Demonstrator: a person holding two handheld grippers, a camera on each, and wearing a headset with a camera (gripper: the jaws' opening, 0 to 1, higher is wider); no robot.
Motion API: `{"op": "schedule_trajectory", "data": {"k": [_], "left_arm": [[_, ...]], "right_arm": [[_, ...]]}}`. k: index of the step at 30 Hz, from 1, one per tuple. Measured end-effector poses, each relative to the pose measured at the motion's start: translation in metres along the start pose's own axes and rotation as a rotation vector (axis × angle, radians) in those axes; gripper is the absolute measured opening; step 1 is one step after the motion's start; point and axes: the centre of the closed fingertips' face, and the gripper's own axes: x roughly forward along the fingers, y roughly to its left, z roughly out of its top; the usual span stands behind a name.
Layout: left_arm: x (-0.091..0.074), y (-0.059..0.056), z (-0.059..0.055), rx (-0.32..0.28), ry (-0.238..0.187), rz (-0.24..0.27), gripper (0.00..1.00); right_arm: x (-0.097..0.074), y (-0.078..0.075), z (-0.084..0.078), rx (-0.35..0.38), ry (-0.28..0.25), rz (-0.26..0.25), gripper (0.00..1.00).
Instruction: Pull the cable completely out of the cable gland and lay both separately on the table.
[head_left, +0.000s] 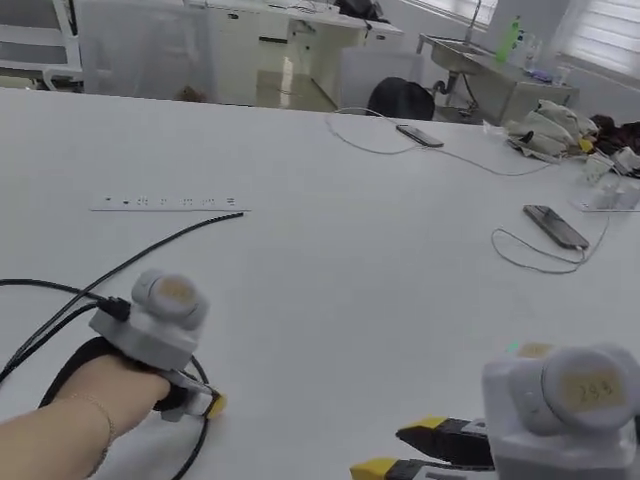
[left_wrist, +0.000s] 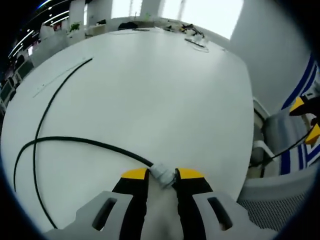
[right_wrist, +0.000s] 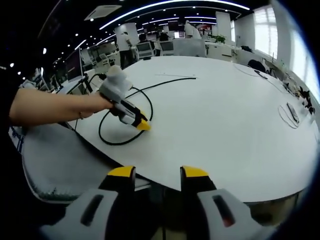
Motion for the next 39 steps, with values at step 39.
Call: {"op": "schedule_trajectory", "data": {"k": [39], "left_arm": [[-0.167,-0.057,-0.067,0.324,0.066,-0.221,0.06]], "right_arm": [[0.146,0.125,-0.034,-1.354,0.414,0.79,0.33]]}}
